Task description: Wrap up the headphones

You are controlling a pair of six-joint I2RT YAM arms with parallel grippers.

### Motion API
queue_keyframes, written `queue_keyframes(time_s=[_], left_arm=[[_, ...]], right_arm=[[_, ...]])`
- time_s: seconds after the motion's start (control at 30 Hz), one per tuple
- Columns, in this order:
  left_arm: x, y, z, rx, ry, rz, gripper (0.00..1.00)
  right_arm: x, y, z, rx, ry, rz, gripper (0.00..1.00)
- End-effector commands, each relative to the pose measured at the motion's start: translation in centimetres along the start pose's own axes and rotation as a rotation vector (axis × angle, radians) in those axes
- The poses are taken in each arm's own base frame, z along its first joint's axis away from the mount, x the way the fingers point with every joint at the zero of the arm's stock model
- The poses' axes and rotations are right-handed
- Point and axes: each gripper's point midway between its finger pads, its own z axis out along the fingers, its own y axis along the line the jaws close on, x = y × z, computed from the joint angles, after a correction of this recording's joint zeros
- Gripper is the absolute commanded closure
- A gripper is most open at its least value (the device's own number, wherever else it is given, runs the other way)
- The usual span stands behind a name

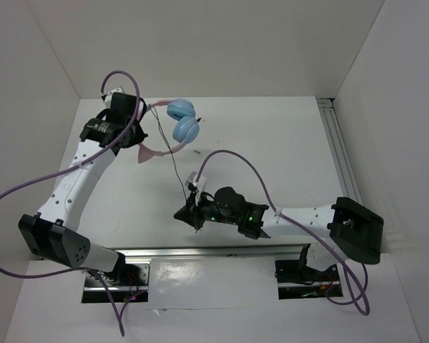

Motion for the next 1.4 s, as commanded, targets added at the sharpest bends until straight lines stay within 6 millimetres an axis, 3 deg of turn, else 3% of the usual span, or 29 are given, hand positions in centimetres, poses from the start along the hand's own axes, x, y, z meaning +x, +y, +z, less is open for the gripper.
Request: queue_keyframes(time_s=[0.0, 0.03, 0.1, 0.17, 0.27, 0.3, 0.4, 0.43, 0.5, 0.57, 0.67, 0.77, 0.9, 1.07, 1.1, 1.27, 1.37], left_arm=[[-1.9, -0.7, 0.8, -0.006, -0.089, -0.089, 1.0], [-1.8, -0.4, 1.3, -0.03, -0.091, -0.084, 1.0], [-1.1, -0.3, 2.2, -0.05, -0.064, -0.069, 1.0], [-0.8, 0.1, 2.6, -0.083, -0.055, -0.043, 1.0], [0.6, -1.3, 2.8, -0.06, -0.009, 0.094, 1.0], [0.9, -1.1, 2.8, -0.099, -0.013, 0.134, 1.0], [3.7, -3.2, 2.7, -0.092, 0.052, 0.298, 1.0], [5.0, -4.1, 2.3, -0.065, 0.081, 0.371, 1.0], [6.7, -5.1, 2.0, -0.004, 0.129, 0.419, 1.0], [8.3, -5.7, 2.0, 0.045, 0.184, 0.473, 1.0], [11.8, -6.4, 1.5, 0.1, 0.256, 0.577, 1.0], [14.5, -6.5, 0.3, 0.133, 0.294, 0.669, 1.0], [17.4, -4.7, -1.0, 0.149, 0.324, 0.741, 1.0], [19.9, -3.7, -3.5, 0.219, 0.348, 0.78, 1.0], [19.8, -3.8, -4.5, 0.25, 0.328, 0.773, 1.0], [18.5, -2.7, -7.0, 0.288, 0.29, 0.73, 1.0], [19.2, -2.5, -8.4, 0.342, 0.315, 0.768, 1.0]], right_arm=[[-3.6, 3.9, -0.4, -0.142, -0.066, -0.053, 1.0], [-4.1, 5.2, -0.8, -0.208, -0.066, -0.051, 1.0], [-5.3, 5.9, -1.2, -0.23, -0.078, -0.068, 1.0], [-7.3, 6.1, -1.6, -0.209, -0.1, -0.096, 1.0], [-7.9, 5.0, -2.1, -0.149, -0.064, -0.155, 1.0], [-8.8, 4.3, -2.5, -0.122, -0.057, -0.169, 1.0], [-10.5, 1.3, -2.8, -0.017, -0.037, -0.249, 1.0], [-9.3, -0.1, -3.3, 0.024, 0.037, -0.294, 1.0], [-9.9, -3.1, -3.9, 0.137, 0.072, -0.326, 1.0], [-9.1, -6.1, -5.1, 0.237, 0.145, -0.367, 1.0], [-9.7, -8.6, -6.5, 0.325, 0.194, -0.402, 1.0], [-10.2, -10.5, -7.6, 0.428, 0.213, -0.423, 1.0], [-10.8, -12.7, -9.9, 0.584, 0.199, -0.441, 1.0], [-12.2, -15.1, -11.8, 0.733, 0.13, -0.446, 1.0], [-12.9, -15.5, -12.0, 0.752, 0.103, -0.444, 1.0], [-12.6, -18.2, -13.3, 0.886, 0.079, -0.432, 1.0], [-13.0, -19.2, -13.9, 0.935, 0.036, -0.423, 1.0]])
